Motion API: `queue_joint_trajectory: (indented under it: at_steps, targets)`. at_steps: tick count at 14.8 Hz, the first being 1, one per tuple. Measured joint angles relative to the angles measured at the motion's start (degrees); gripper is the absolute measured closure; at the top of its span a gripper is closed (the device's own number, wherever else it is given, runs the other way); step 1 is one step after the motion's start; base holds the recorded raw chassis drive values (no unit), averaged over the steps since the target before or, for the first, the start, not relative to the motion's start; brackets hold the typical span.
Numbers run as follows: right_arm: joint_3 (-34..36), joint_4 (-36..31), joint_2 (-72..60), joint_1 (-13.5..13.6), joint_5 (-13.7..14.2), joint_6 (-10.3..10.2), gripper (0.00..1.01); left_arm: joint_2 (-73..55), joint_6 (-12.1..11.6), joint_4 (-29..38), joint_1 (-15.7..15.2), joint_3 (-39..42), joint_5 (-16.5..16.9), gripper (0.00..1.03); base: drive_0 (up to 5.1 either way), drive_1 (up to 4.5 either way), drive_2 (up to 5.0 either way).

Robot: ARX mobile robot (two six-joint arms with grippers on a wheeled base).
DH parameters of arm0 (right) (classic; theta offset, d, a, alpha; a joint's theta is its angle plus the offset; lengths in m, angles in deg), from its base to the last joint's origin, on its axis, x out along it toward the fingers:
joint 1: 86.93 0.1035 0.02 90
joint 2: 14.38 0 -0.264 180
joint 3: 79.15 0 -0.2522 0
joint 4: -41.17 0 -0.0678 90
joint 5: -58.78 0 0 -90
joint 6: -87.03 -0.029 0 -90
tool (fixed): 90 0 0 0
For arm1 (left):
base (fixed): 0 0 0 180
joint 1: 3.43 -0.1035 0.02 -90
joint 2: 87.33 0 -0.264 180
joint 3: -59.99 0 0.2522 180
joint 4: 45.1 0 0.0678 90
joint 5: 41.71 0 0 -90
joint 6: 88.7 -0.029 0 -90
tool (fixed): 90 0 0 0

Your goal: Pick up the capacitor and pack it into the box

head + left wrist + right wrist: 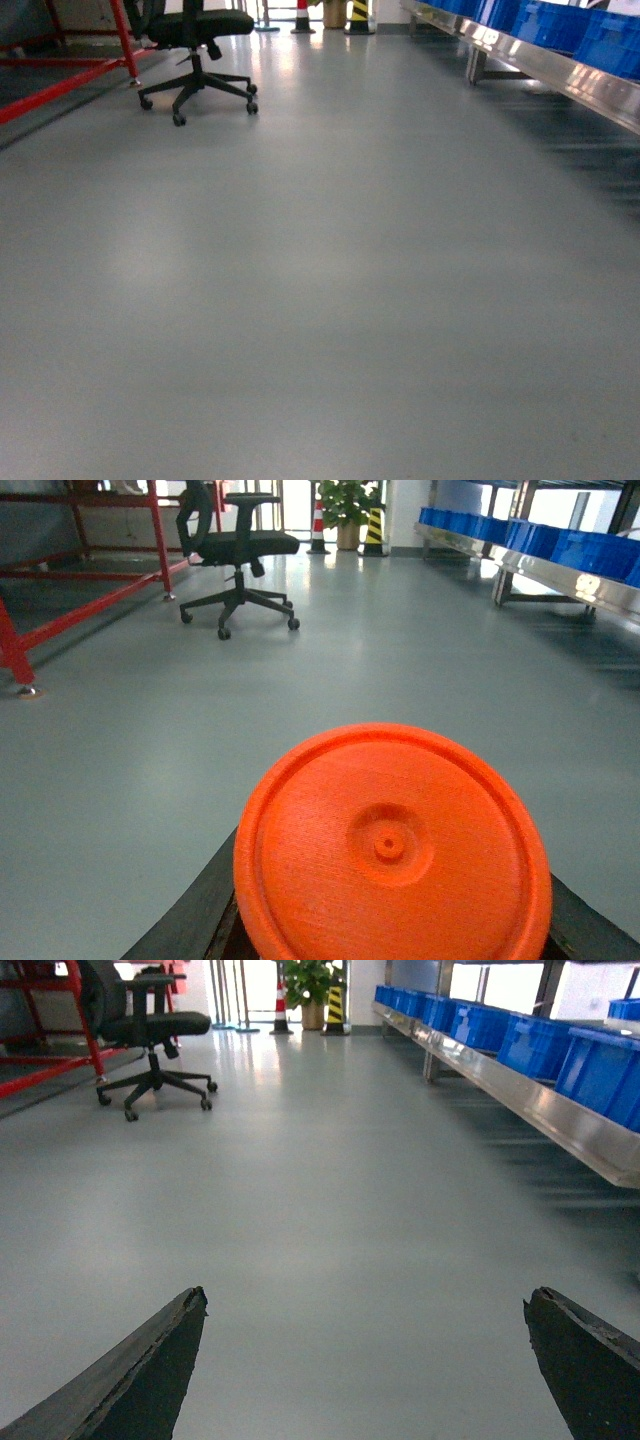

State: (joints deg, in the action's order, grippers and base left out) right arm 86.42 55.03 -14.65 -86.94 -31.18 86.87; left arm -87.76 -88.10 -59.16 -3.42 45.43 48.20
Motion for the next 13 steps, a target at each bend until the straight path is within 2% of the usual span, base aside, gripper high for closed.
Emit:
queue_joint_trajectory:
  at_steps: [13]
  targets:
    - [0.0,0.1,0.0,0.0,0.0,0.0,0.03,0.0,0.0,-0.1,0.0,0.0,0.1,0.59,-5.0,2.47,2.5]
